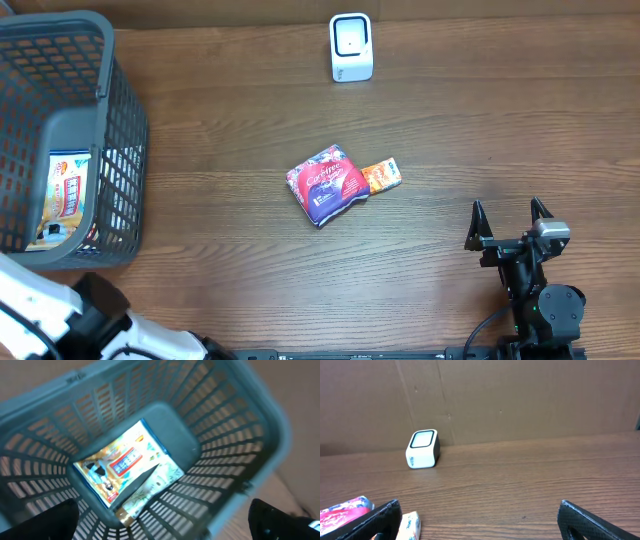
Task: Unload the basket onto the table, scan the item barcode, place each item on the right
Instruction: 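Reach the left gripper into the basket and grasp the yellow wipes pack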
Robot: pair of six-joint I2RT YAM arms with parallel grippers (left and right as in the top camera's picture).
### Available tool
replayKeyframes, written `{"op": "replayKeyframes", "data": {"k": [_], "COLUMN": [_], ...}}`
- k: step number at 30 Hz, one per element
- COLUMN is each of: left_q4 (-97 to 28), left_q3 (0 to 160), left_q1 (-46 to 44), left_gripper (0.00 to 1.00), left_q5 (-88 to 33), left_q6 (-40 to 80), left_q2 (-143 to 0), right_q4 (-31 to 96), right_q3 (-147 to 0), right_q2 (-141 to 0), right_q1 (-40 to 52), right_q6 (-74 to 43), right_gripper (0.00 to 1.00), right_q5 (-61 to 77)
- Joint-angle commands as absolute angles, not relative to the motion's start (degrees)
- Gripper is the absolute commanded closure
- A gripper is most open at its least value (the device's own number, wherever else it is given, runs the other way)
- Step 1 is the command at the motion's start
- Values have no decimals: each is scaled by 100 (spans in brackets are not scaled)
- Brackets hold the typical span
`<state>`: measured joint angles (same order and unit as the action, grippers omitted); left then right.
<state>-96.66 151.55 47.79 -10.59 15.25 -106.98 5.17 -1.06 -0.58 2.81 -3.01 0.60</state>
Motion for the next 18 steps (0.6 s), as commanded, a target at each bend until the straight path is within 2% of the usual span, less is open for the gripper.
{"op": "replayKeyframes", "data": {"k": [1, 14, 16, 18], "left_q4": [-9682, -9306, -8943, -8554], "left_q3": [15093, 13157, 12648, 12140], "left_q1": [4821, 4681, 4421, 4062], "left_gripper": [0, 0, 0, 0], "left_q5": [-891, -1055, -784, 62], "left_q6": [1640, 952, 875, 952], "left_q2": [-11067, -11316, -11316, -11316], "right_q4": [484, 484, 484, 484], "right_q3": [-47, -47, -47, -47], "right_q2": [-16, -16, -16, -16], "right_q1": [287, 287, 287, 287], "right_q6": [-294, -294, -294, -294], "right_gripper": [0, 0, 0, 0], "right_q5": [5, 5, 5, 5]}}
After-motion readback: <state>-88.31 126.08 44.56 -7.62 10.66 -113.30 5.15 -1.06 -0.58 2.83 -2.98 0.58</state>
